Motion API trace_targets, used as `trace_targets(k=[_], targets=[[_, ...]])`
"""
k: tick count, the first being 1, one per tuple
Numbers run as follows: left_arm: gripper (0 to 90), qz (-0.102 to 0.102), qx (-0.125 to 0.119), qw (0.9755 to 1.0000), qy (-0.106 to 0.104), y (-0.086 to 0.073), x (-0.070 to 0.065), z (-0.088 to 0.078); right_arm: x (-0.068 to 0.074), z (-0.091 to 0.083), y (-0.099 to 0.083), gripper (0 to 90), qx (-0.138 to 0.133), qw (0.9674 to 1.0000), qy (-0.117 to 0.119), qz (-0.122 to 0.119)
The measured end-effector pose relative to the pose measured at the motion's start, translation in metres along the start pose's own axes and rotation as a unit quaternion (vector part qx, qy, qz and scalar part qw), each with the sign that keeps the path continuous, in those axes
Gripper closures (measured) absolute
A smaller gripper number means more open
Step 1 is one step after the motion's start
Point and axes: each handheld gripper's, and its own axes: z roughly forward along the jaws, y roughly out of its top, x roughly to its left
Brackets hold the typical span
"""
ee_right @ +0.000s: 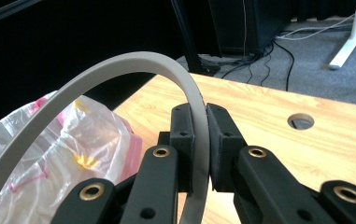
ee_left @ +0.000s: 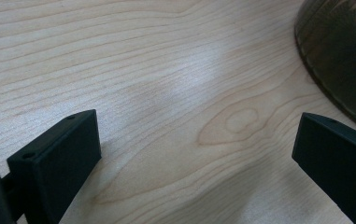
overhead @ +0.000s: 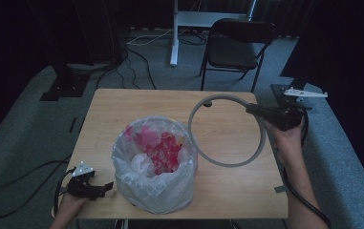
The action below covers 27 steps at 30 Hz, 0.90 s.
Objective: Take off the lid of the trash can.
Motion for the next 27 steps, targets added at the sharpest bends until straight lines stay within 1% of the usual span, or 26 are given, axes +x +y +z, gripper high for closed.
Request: trace_targets(k=[2, 8, 10, 13, 17, 20, 24, 27], targets=[[1.1, 0.000, 0.000, 1.0000, -0.001, 0.000, 0.000, 0.000, -0.004, 0.000, -0.005, 82.1, 0.002, 1.0000, 0.004, 0.003], [1.2, 0.004, 0.005, 1.0000, 0.001, 0.000, -0.001, 0.001, -0.017, 0.000, -0.022, 82.1, 0.008, 0.9998, -0.001, 0.019], [1.2, 0.003, 0.004, 1.0000, 0.000, 0.000, -0.001, 0.000, -0.021, 0.003, -0.029, 82.1, 0.014, 0.9996, -0.002, 0.024], [1.1, 0.002, 0.003, 1.0000, 0.000, 0.000, -0.001, 0.000, -0.029, 0.008, -0.042, 82.1, 0.021, 0.9991, -0.001, 0.038], [1.1, 0.003, 0.005, 1.0000, 0.000, 0.000, -0.001, 0.000, -0.038, 0.013, -0.059, 82.1, 0.030, 0.9981, -0.005, 0.053], [1.2, 0.003, 0.004, 1.0000, 0.000, 0.000, -0.001, 0.000, -0.044, 0.018, -0.072, 82.1, 0.040, 0.9975, -0.012, 0.057], [1.2, 0.004, 0.006, 1.0000, 0.002, 0.000, -0.001, 0.000, -0.053, 0.026, -0.089, 82.1, 0.050, 0.9965, -0.015, 0.065], [1.1, 0.004, 0.006, 1.0000, 0.001, 0.000, -0.001, 0.000, -0.060, 0.030, -0.100, 82.1, 0.059, 0.9954, -0.023, 0.071]])
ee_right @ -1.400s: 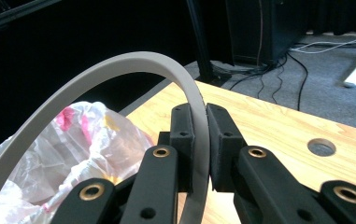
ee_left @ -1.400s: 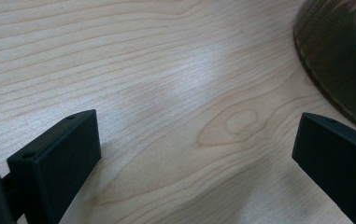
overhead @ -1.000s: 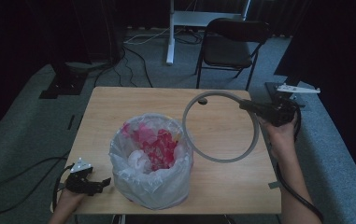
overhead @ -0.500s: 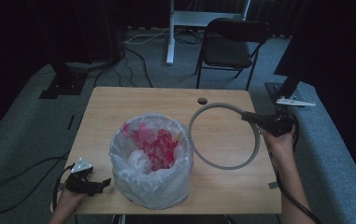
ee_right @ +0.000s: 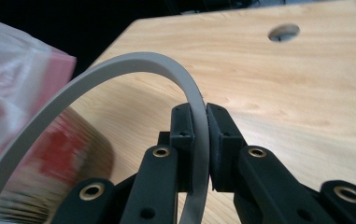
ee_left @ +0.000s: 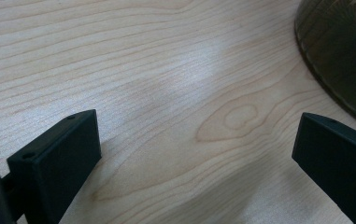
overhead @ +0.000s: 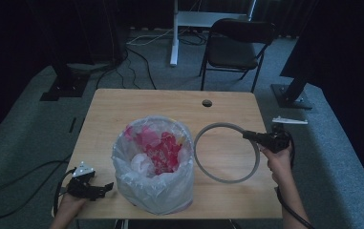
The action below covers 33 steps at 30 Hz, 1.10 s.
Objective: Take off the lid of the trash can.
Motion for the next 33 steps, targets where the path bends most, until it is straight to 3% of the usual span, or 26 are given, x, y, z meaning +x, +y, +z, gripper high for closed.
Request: trace_targets(k=[12, 19, 27, 33], targets=[[1.2, 0.001, 0.001, 1.0000, -0.001, 0.000, 0.000, 0.000, -0.034, 0.019, -0.038, 82.1, 0.024, 0.9988, -0.018, 0.039], [1.1, 0.000, 0.001, 1.0000, -0.001, 0.000, 0.000, 0.000, -0.053, 0.032, -0.058, 82.0, 0.031, 0.9982, -0.012, 0.049], [1.2, 0.001, 0.001, 1.0000, -0.001, 0.000, 0.000, 0.001, -0.063, 0.038, -0.072, 81.9, 0.042, 0.9979, -0.017, 0.046], [1.2, 0.000, 0.001, 1.0000, -0.002, 0.000, 0.000, 0.000, -0.063, 0.043, -0.079, 81.1, 0.051, 0.9978, -0.031, 0.030]])
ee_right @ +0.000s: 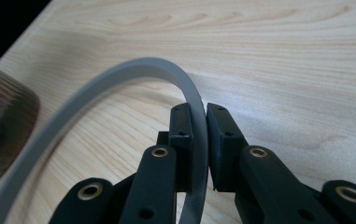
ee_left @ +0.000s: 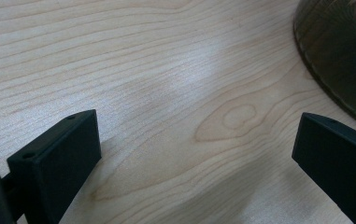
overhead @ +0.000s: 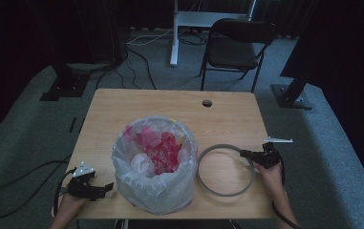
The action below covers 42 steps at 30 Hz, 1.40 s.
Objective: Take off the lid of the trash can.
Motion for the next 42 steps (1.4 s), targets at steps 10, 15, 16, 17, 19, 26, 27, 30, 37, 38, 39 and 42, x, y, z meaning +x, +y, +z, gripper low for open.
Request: trace_targets(k=[10, 15, 16, 17, 19, 26, 27, 30, 37, 38, 39, 42], targets=[[1.2, 0.000, 0.001, 1.0000, -0.001, 0.000, 0.000, 0.000, -0.005, 0.006, -0.004, 80.6, 0.019, 0.9998, -0.004, -0.002], [1.2, 0.001, 0.001, 1.0000, -0.002, 0.000, -0.001, 0.000, -0.006, 0.006, -0.004, 76.8, 0.023, 0.9995, -0.019, 0.006], [1.2, 0.001, 0.002, 1.0000, -0.003, 0.000, -0.001, 0.001, -0.006, 0.006, -0.004, 74.7, 0.023, 0.9996, -0.017, 0.007], [1.2, 0.002, 0.003, 1.0000, -0.003, 0.000, -0.001, 0.001, -0.005, 0.006, -0.004, 72.9, 0.024, 0.9996, -0.015, 0.007], [1.2, 0.002, 0.003, 1.0000, -0.003, 0.000, -0.001, 0.001, -0.005, 0.006, -0.004, 67.5, 0.028, 0.9995, -0.018, 0.001], [1.1, 0.001, 0.003, 1.0000, -0.004, 0.000, -0.001, 0.000, -0.001, 0.005, -0.002, 44.6, 0.021, 0.9996, -0.021, -0.005], [1.2, 0.002, 0.003, 1.0000, -0.003, 0.000, -0.001, 0.000, 0.000, 0.005, -0.001, 38.7, 0.018, 0.9997, -0.015, -0.004], [1.2, 0.002, 0.002, 1.0000, -0.005, 0.000, -0.001, 0.000, 0.002, 0.002, 0.000, 19.5, 0.014, 0.9997, 0.017, -0.014], [1.2, 0.004, 0.002, 1.0000, -0.004, 0.000, -0.002, 0.000, 0.019, -0.003, -0.002, 12.0, 0.014, 0.9980, -0.020, -0.059], [1.2, 0.004, 0.002, 1.0000, -0.005, 0.000, -0.002, 0.000, 0.021, -0.004, -0.001, 11.4, 0.011, 0.9977, -0.021, -0.063], [1.2, 0.004, 0.002, 1.0000, -0.004, 0.000, -0.002, 0.000, 0.021, -0.005, -0.001, 11.4, 0.007, 0.9983, -0.016, -0.055], [1.2, 0.005, 0.001, 1.0000, -0.005, 0.000, -0.002, 0.000, 0.023, -0.008, 0.003, 13.2, 0.010, 0.9984, 0.004, -0.055]])
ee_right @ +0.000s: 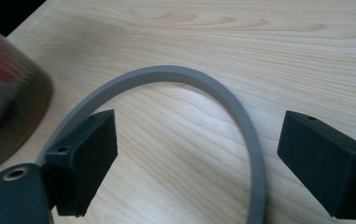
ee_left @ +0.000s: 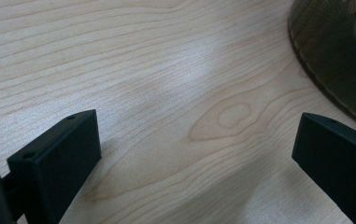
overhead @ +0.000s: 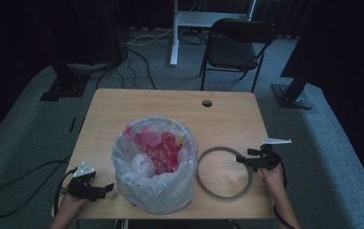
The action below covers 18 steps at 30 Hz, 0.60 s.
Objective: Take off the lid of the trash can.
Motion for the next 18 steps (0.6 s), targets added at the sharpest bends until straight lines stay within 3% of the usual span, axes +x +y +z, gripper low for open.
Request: trace_targets(k=[2, 4, 6, 10, 12, 14, 16, 18], targets=[[1.2, 0.001, 0.000, 1.0000, 0.000, 0.000, 0.000, 0.000, -0.001, 0.002, 0.003, 11.5, 0.016, 0.9987, 0.048, 0.000], [1.2, 0.002, 0.000, 1.0000, 0.000, 0.000, 0.000, 0.000, 0.002, 0.002, 0.005, 11.5, 0.016, 0.9992, 0.037, -0.005], [1.2, 0.001, 0.000, 1.0000, 0.000, 0.000, -0.001, 0.000, 0.003, 0.002, 0.007, 11.5, 0.011, 0.9987, 0.049, -0.004], [1.2, 0.002, -0.001, 1.0000, 0.000, 0.000, -0.001, -0.001, 0.011, 0.000, 0.010, 11.6, 0.011, 0.9992, 0.018, -0.033], [1.2, 0.001, -0.001, 1.0000, 0.000, 0.000, -0.001, -0.001, 0.016, -0.001, 0.012, 11.6, 0.005, 0.9983, 0.038, -0.044], [1.2, 0.002, -0.002, 1.0000, 0.000, 0.000, -0.001, -0.001, 0.022, -0.002, 0.015, 11.6, 0.005, 0.9980, 0.026, -0.057], [1.2, 0.001, -0.004, 1.0000, 0.000, 0.001, -0.001, -0.002, 0.028, -0.004, 0.019, 11.6, 0.000, 0.9963, 0.048, -0.071], [1.2, 0.003, -0.004, 1.0000, 0.000, 0.001, -0.002, -0.003, 0.036, -0.006, 0.023, 11.6, -0.012, 0.9947, 0.050, -0.089]])
